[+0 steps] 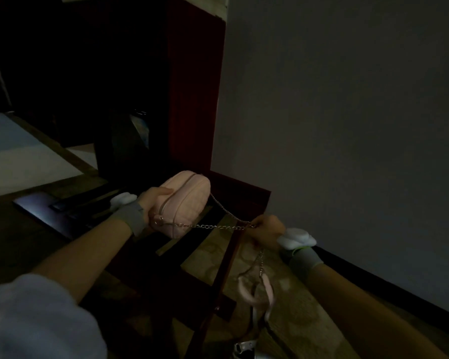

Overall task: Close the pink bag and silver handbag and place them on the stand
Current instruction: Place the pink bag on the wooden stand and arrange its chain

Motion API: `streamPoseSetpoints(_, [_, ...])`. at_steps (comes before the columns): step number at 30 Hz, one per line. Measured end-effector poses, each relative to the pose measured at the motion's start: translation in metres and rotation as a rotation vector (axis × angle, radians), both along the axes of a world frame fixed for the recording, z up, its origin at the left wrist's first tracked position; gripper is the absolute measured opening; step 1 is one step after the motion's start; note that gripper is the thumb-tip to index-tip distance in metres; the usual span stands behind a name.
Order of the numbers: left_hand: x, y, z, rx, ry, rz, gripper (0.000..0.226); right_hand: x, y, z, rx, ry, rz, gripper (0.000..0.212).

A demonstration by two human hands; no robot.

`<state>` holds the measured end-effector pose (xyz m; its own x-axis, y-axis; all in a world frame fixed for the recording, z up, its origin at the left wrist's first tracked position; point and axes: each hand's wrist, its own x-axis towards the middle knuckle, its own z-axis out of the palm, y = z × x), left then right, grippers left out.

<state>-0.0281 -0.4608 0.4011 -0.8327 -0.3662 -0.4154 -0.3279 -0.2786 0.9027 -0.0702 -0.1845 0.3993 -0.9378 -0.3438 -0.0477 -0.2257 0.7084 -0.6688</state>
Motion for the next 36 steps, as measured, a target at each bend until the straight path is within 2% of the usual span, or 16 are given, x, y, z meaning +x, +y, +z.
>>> streamPoseSetpoints(4, [0.004,0.0,0.004,-0.001,-0.065,-0.059,0.03,0.004,-0.009,-0.002,-0.077,-0.069,0.009,0.013])
streamPoseSetpoints(8, [-0.002,-0.006,0.0,-0.035,-0.116,-0.091,0.049,0.012,-0.021,0.004,-0.282,-0.163,0.007,0.013])
streamPoseSetpoints(12, [-0.002,0.004,0.01,-0.231,-0.175,-0.157,0.06,0.017,-0.032,0.026,-0.426,-0.245,0.026,0.022])
streamPoseSetpoints(15, [-0.009,-0.005,0.013,-0.531,-0.027,-0.115,0.077,0.022,-0.04,0.045,-0.553,-0.361,0.035,0.017])
streamPoseSetpoints(18, [0.004,0.01,0.022,-1.135,0.157,0.119,0.046,0.027,-0.052,0.063,-0.7,-0.505,0.042,0.01])
streamPoseSetpoints(19, [0.013,0.024,0.029,-1.238,0.291,0.181,0.033,0.027,-0.055,0.07,-0.749,-0.541,0.048,0.01])
streamPoseSetpoints(20, [0.023,0.035,0.032,-1.229,0.419,0.174,0.025,0.027,-0.059,0.075,-0.796,-0.57,0.062,0.01])
streamPoseSetpoints(21, [0.033,0.049,0.034,-1.143,0.498,0.089,0.023,0.026,-0.063,0.08,-0.836,-0.596,0.079,0.011])
streamPoseSetpoints(23, [0.048,0.068,0.027,-1.018,0.551,-0.118,0.022,0.026,-0.071,0.089,-0.881,-0.634,0.12,0.017])
streamPoseSetpoints(25, [0.055,0.079,0.018,-1.091,0.605,-0.148,0.011,0.027,-0.079,0.097,-0.92,-0.664,0.16,0.021])
streamPoseSetpoints(27, [0.053,0.085,0.008,-1.089,0.606,-0.106,0.029,0.028,-0.088,0.101,-0.975,-0.704,0.197,0.022])
streamPoseSetpoints(29, [0.044,0.088,-0.002,-1.039,0.497,-0.159,0.04,0.029,-0.095,0.105,-1.027,-0.725,0.226,0.022])
streamPoseSetpoints(31, [0.042,0.09,-0.005,-0.796,0.382,-0.283,0.019,0.028,-0.098,0.109,-1.04,-0.708,0.246,0.023])
streamPoseSetpoints(32, [0.042,0.088,-0.005,-0.712,0.359,-0.284,0.017,0.025,-0.098,0.111,-1.025,-0.684,0.245,0.023])
streamPoseSetpoints(34, [0.046,0.079,0.002,-0.829,0.39,-0.186,0.017,0.015,-0.096,0.113,-0.972,-0.615,0.215,0.021])
streamPoseSetpoints(36, [0.052,0.063,0.013,-0.954,0.478,-0.069,0.022,0.004,-0.091,0.114,-0.878,-0.456,0.12,0.013])
